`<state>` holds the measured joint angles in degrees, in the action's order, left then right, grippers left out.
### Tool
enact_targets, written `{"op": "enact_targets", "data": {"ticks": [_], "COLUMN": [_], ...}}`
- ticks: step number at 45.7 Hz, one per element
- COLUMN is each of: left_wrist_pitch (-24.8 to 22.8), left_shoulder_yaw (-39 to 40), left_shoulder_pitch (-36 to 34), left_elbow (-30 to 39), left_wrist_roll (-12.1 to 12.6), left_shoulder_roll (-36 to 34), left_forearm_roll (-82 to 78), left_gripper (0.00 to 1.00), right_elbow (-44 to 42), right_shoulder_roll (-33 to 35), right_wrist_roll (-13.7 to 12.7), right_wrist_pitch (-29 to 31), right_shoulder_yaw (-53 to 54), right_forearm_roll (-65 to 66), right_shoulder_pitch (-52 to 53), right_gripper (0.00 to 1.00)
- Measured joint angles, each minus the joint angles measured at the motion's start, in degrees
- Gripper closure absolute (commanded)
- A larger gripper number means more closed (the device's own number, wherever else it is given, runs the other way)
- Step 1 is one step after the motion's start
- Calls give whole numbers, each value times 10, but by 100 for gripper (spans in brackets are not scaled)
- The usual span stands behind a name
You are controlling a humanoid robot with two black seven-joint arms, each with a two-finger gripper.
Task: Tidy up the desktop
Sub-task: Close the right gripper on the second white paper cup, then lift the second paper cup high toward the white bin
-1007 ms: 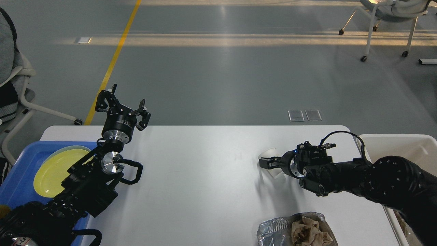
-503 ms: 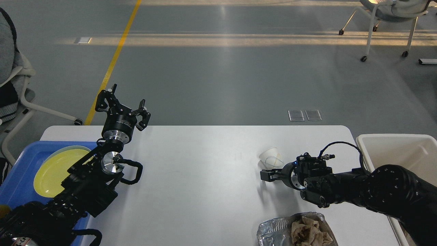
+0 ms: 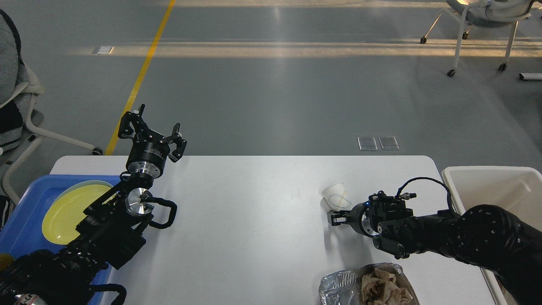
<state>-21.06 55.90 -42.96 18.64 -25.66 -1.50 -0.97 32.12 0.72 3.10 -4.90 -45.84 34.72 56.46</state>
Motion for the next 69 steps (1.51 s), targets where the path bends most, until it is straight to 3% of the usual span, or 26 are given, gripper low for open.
{"op": "enact_targets", "data": {"ticks": [19,31,44,58,62,69], "left_wrist_pitch": [0,0,0,0,0,0], "left_shoulder_yaw": [0,0,0,0,0,0], "left_shoulder_pitch": [0,0,0,0,0,0], "left_elbow": [0,0,0,0,0,0], "left_wrist_roll": [0,0,0,0,0,0], "left_shoulder_roll": [0,0,0,0,0,0], "left_forearm_roll": [0,0,0,0,0,0], "left_gripper": [0,0,0,0,0,0], "right_elbow": [31,169,314,388,390,390], "right_shoulder_roll": [4,113,253,359,383,411], "right_wrist_roll": [1,3,5,4,4,0], "right_wrist_pitch": [2,39,226,561,593,599], "right_shoulder_yaw": [5,8,22,26,40,65], "right_forearm_roll": [0,-5,-45,-184,-224,-261], "right_shoulder_pitch": [22,183,405,713,788,864], "right_gripper": [44,44,50,50,50,50]}}
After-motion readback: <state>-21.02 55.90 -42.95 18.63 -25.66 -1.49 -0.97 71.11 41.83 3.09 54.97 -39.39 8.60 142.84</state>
